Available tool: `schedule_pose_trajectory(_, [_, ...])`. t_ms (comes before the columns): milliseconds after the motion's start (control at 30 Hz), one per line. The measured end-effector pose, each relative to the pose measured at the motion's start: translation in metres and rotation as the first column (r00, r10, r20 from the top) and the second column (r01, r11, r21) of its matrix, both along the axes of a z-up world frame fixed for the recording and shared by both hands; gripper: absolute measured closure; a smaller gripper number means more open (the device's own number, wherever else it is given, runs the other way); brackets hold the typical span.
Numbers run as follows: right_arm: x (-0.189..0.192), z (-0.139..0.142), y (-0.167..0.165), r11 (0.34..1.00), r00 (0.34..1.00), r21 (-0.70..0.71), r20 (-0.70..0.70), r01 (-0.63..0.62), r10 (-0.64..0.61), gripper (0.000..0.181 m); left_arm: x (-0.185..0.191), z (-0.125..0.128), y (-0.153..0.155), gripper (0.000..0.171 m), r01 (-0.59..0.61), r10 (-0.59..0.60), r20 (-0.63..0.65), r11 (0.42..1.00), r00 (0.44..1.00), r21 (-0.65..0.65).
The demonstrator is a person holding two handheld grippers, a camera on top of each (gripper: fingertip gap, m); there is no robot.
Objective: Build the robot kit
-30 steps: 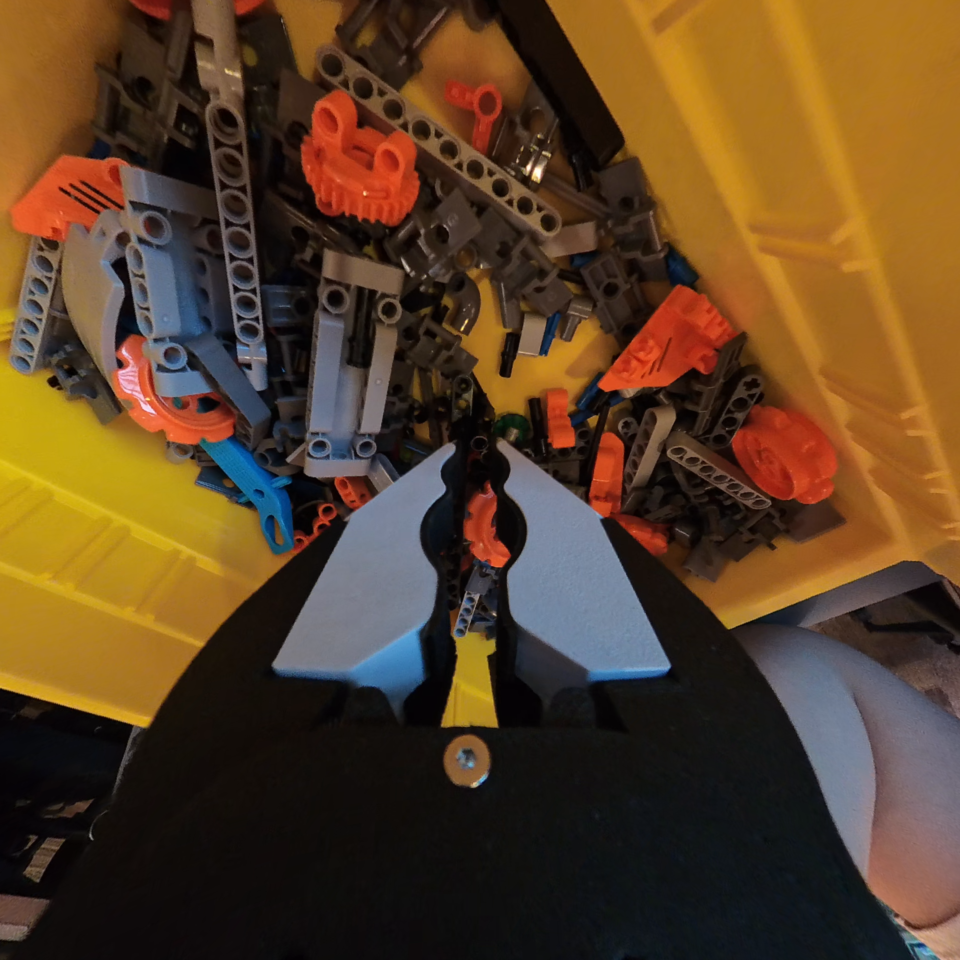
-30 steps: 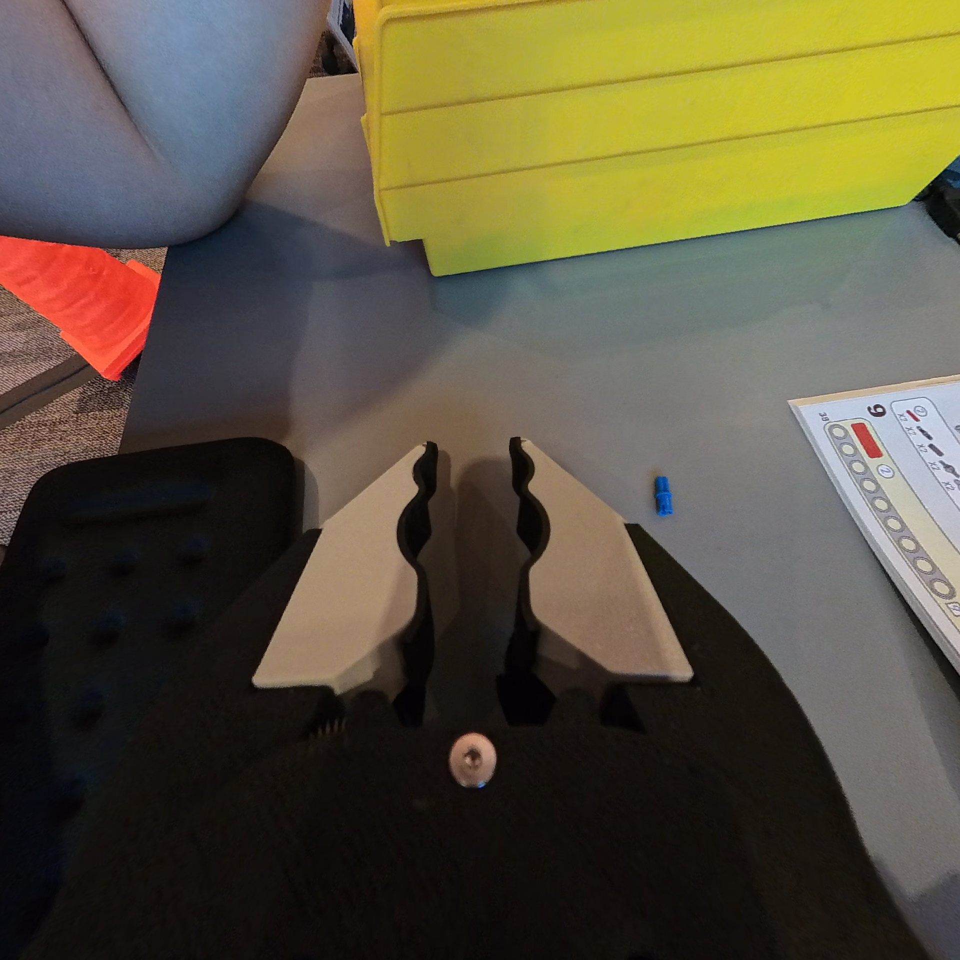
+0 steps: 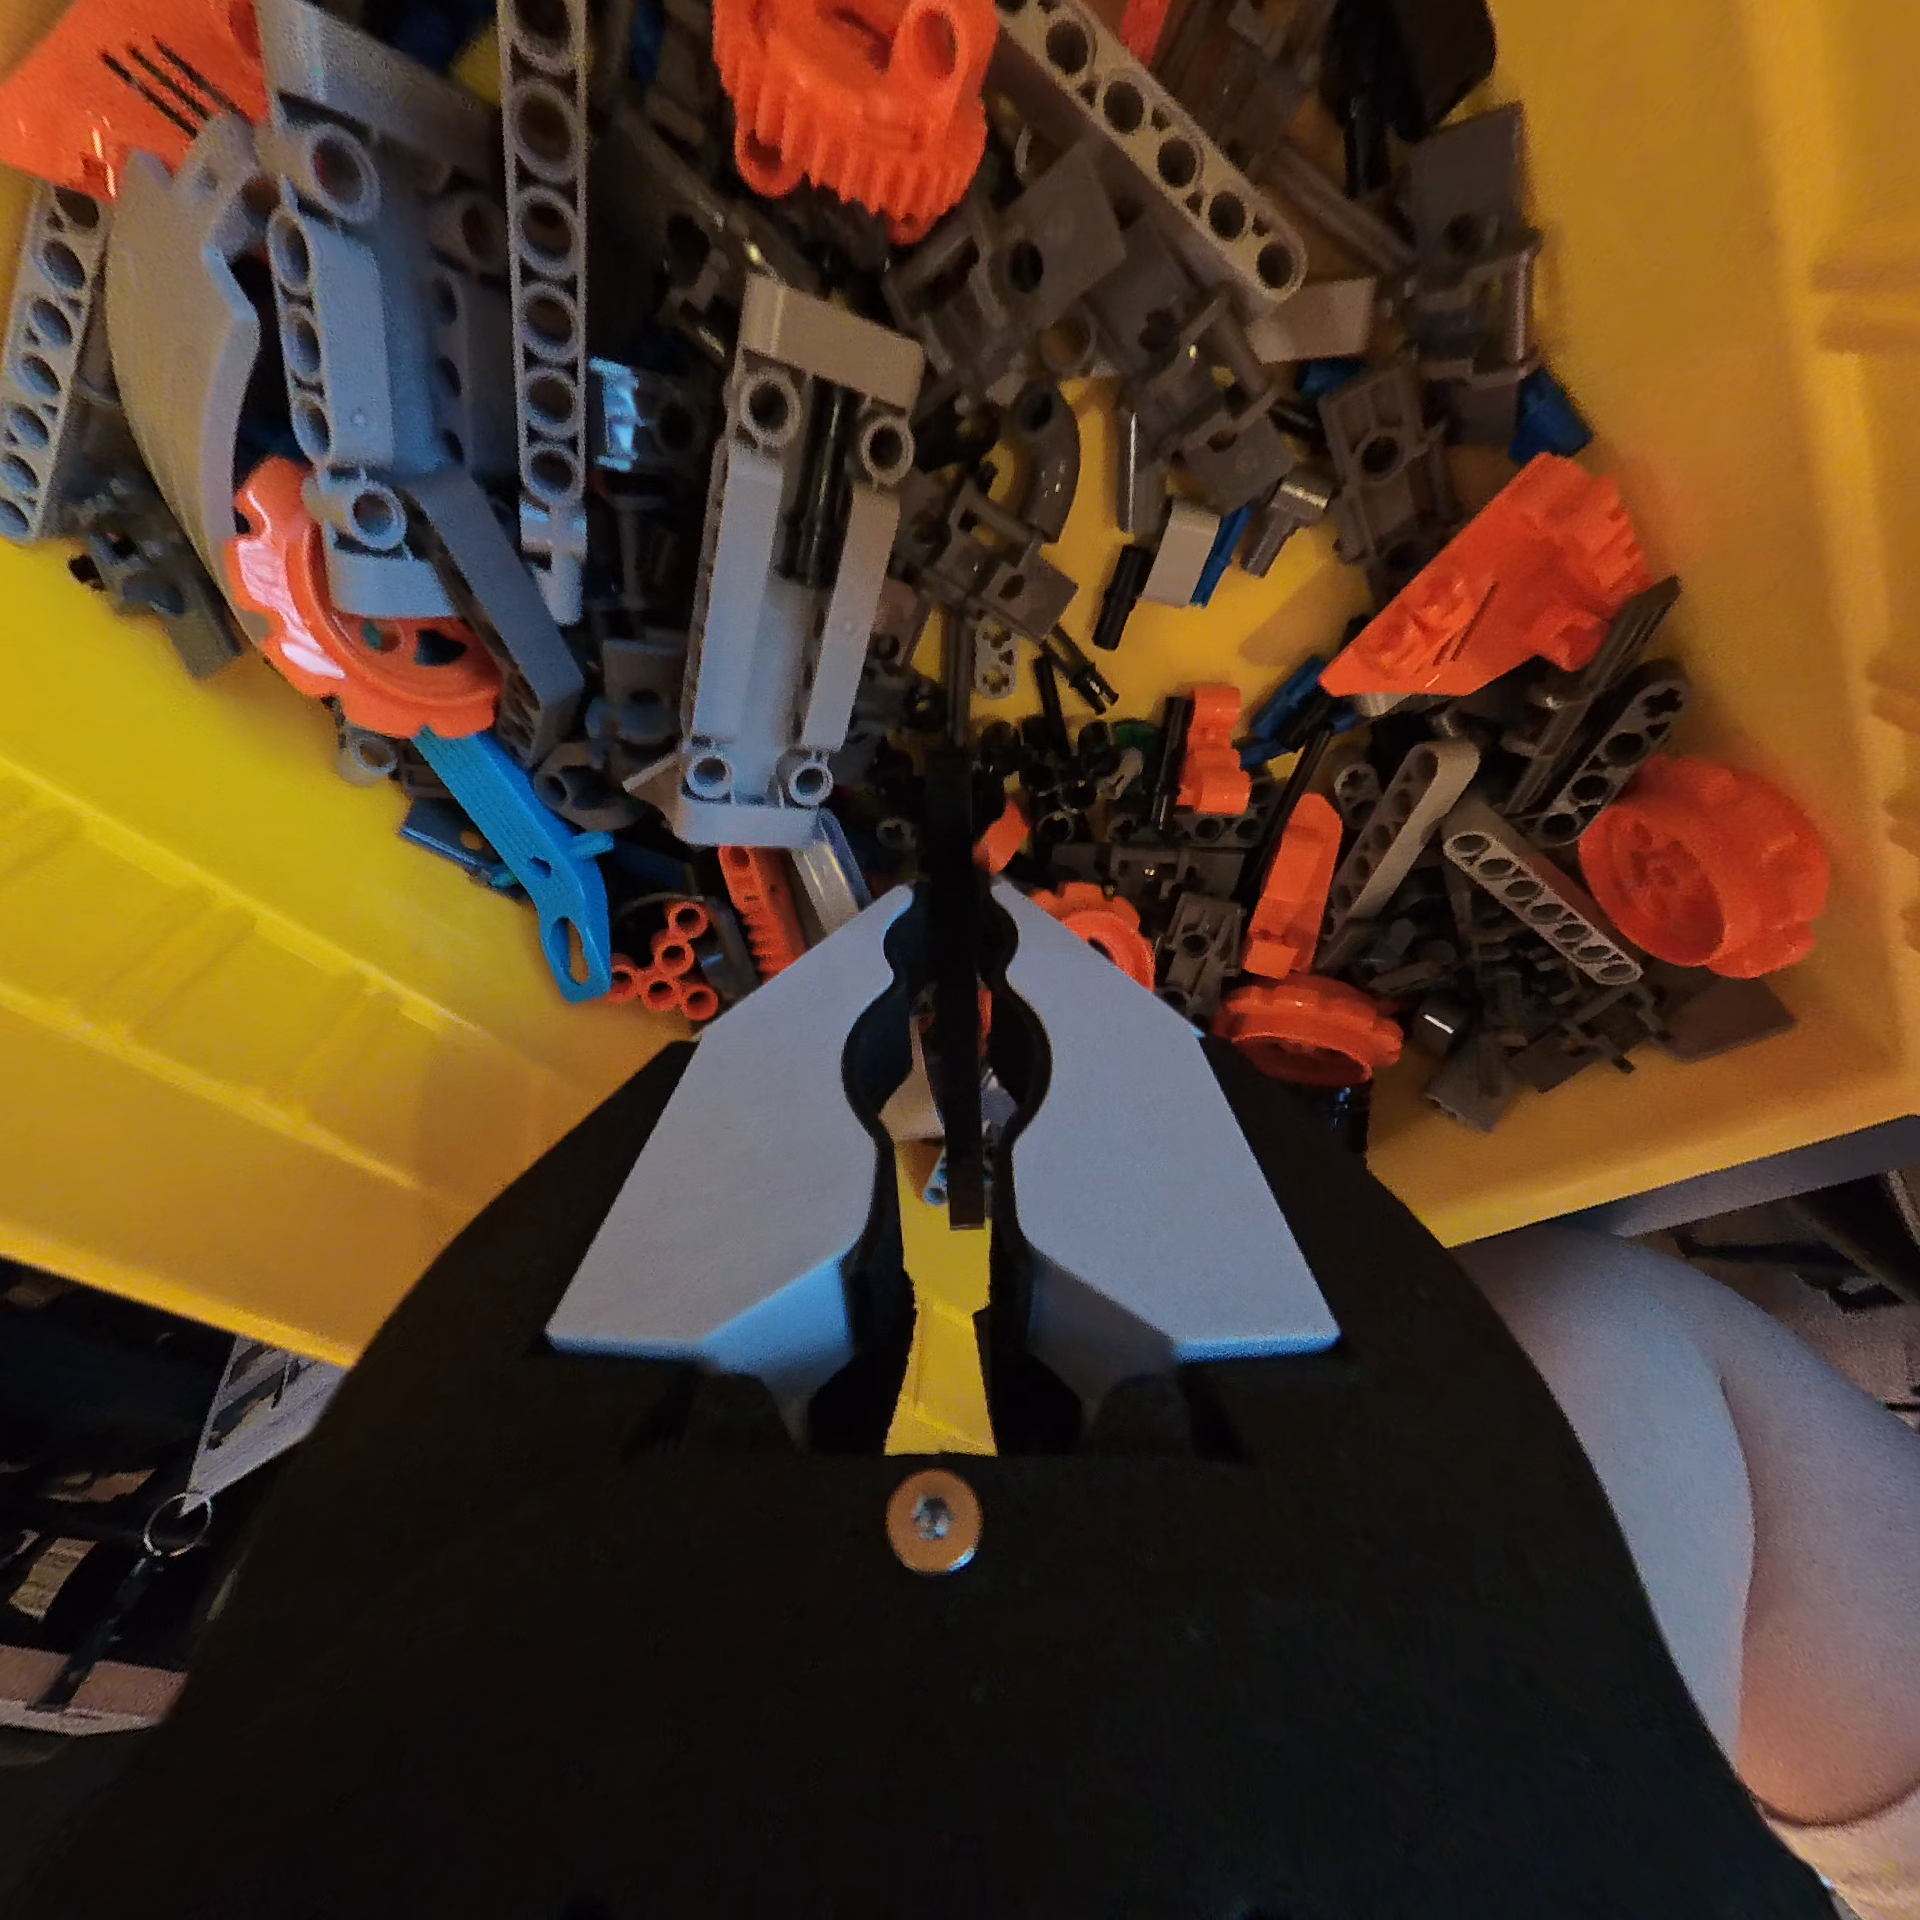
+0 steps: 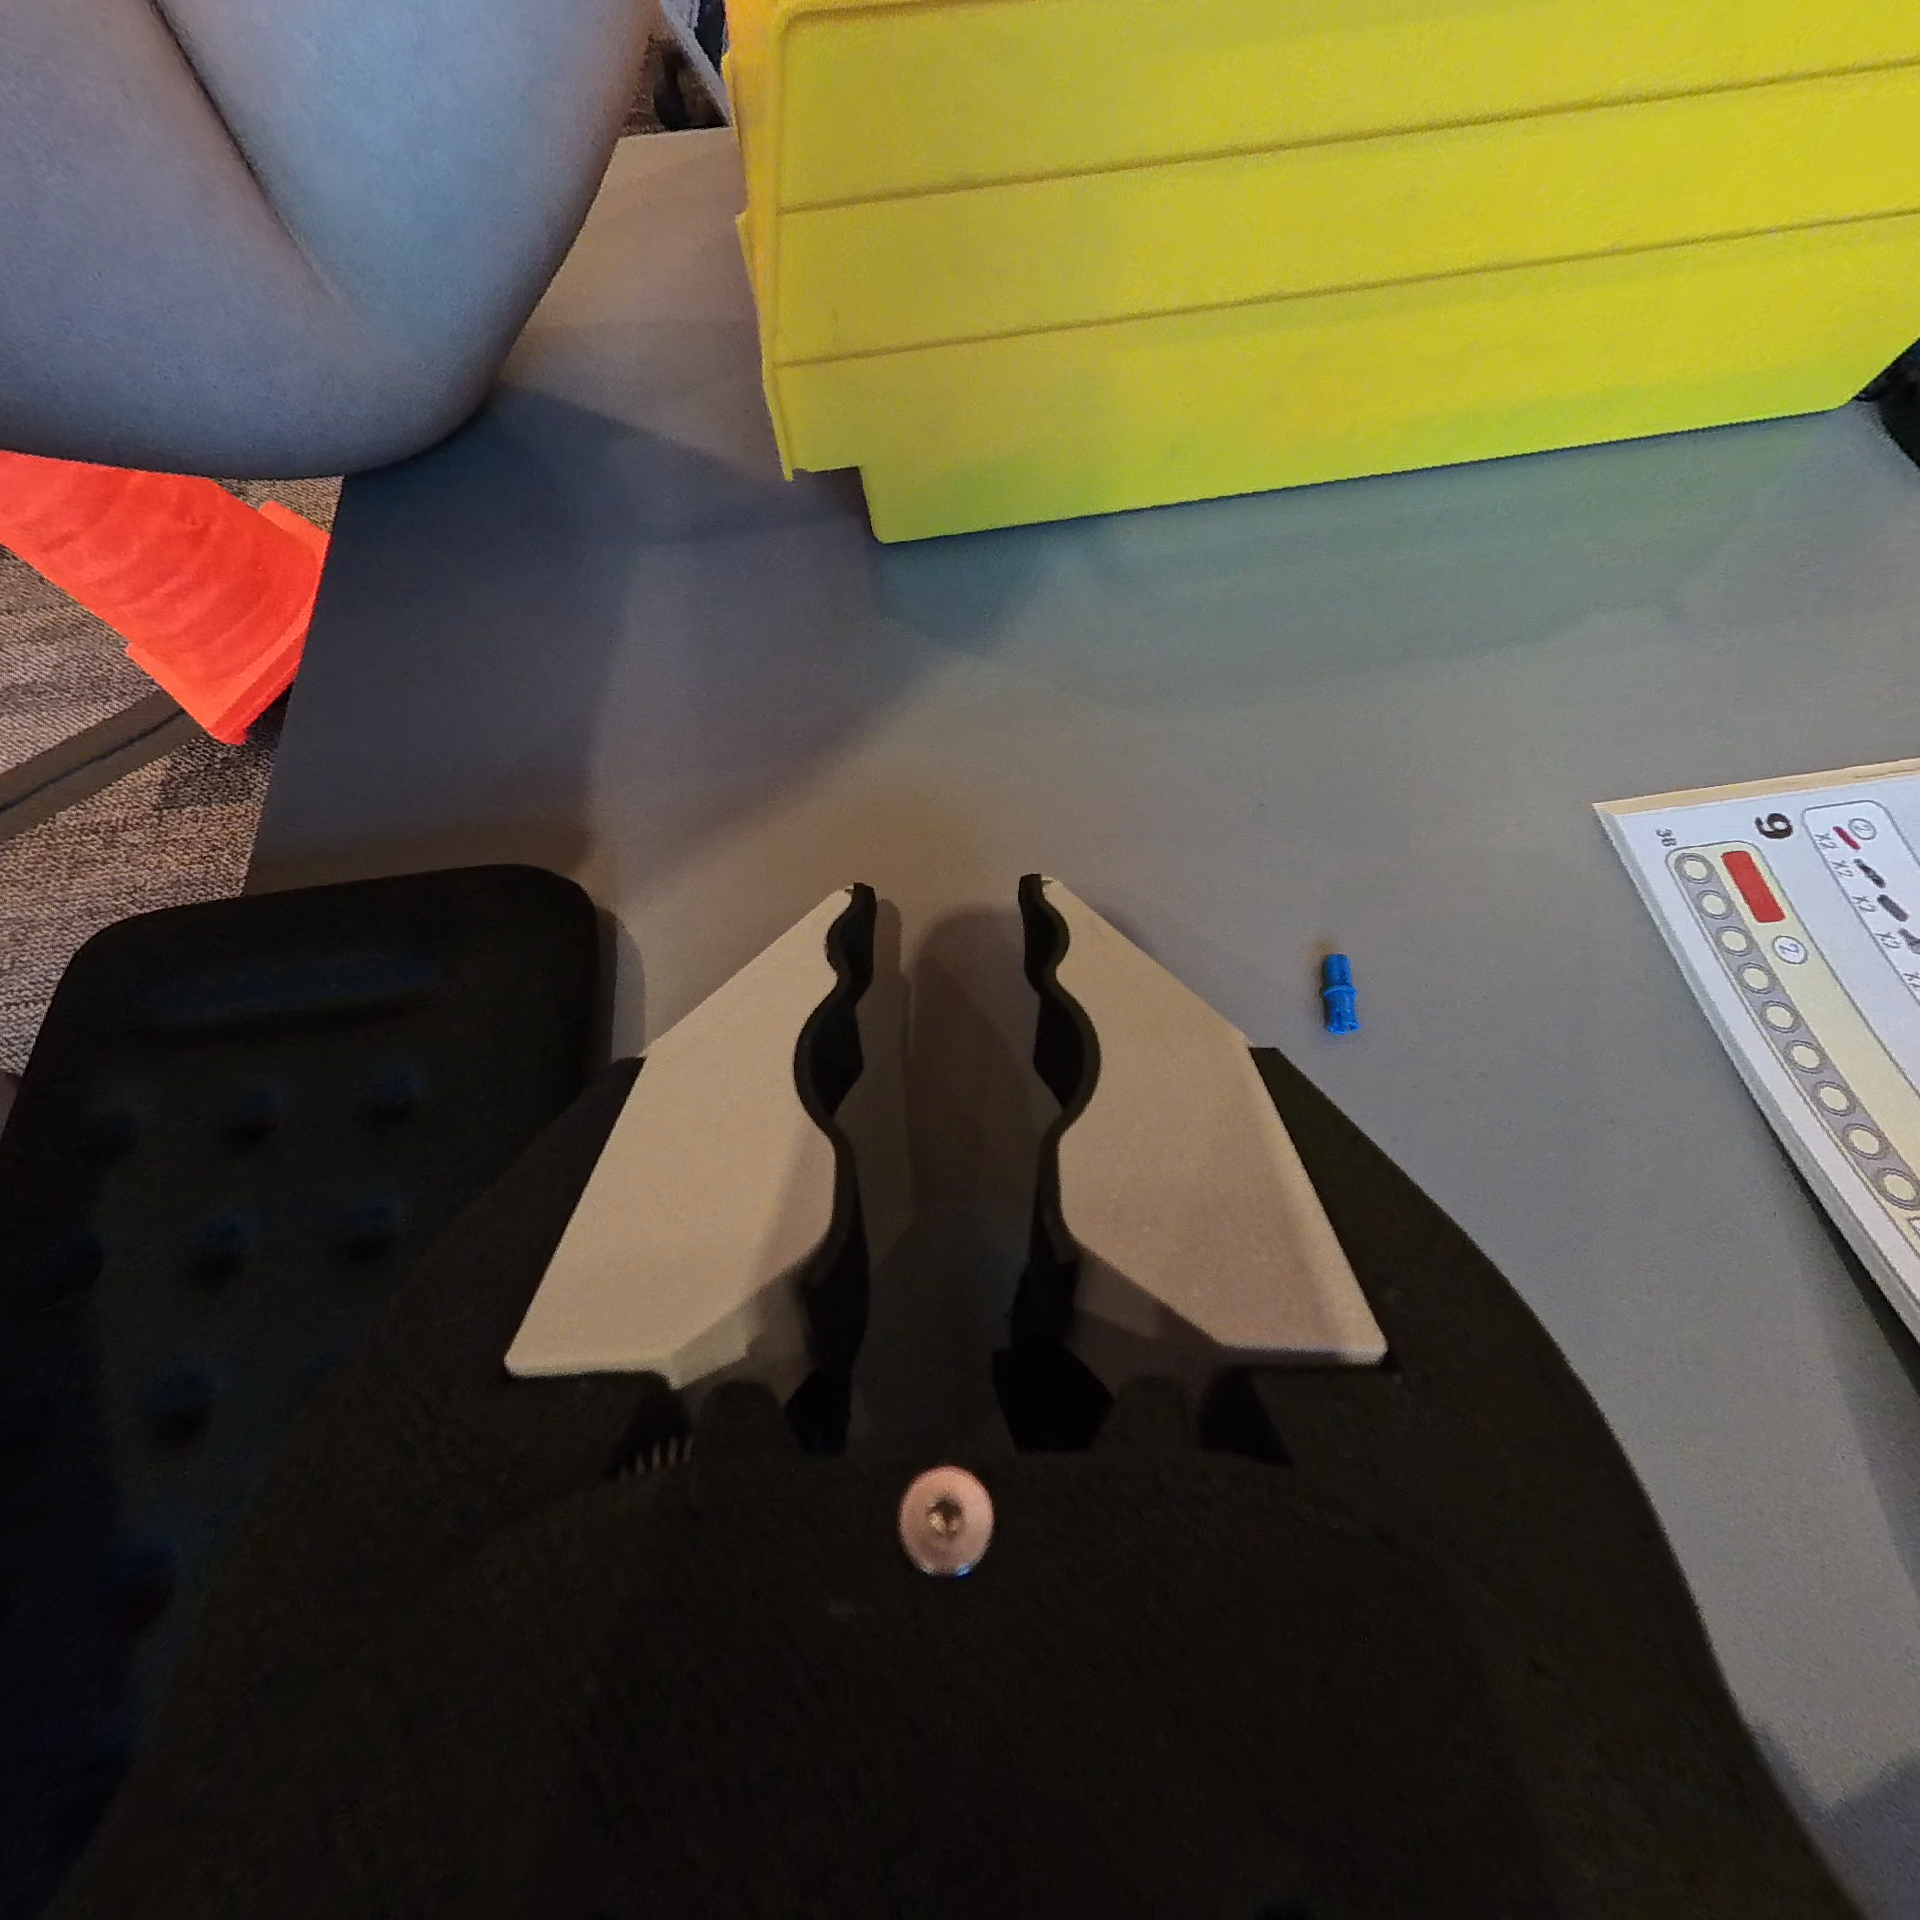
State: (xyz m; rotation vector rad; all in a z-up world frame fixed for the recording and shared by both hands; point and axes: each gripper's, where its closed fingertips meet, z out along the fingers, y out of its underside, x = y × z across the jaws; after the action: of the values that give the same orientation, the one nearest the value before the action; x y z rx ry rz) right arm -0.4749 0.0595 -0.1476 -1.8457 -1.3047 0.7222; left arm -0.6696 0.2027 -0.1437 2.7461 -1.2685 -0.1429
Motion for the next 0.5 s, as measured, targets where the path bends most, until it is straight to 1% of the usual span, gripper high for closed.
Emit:
schedule_pose_trajectory(200, [0.000, 0.000, -0.001, 1.000, 1.000, -0.002, 0.001, -0.003, 0.003, 0.153, -0.014, 0.006, -0.009, 0.166, -0.067, 0.067, -0.024, 0.998, 0.997, -0.007])
schedule_pose_trajectory(500, [0.000, -0.001, -0.001, 1.000, 1.000, -0.002, 0.006, -0.007, 0.007, 0.153, -0.022, 0.017, -0.007, 0.166, -0.116, 0.118, -0.026, 0.992, 0.993, 0.049])
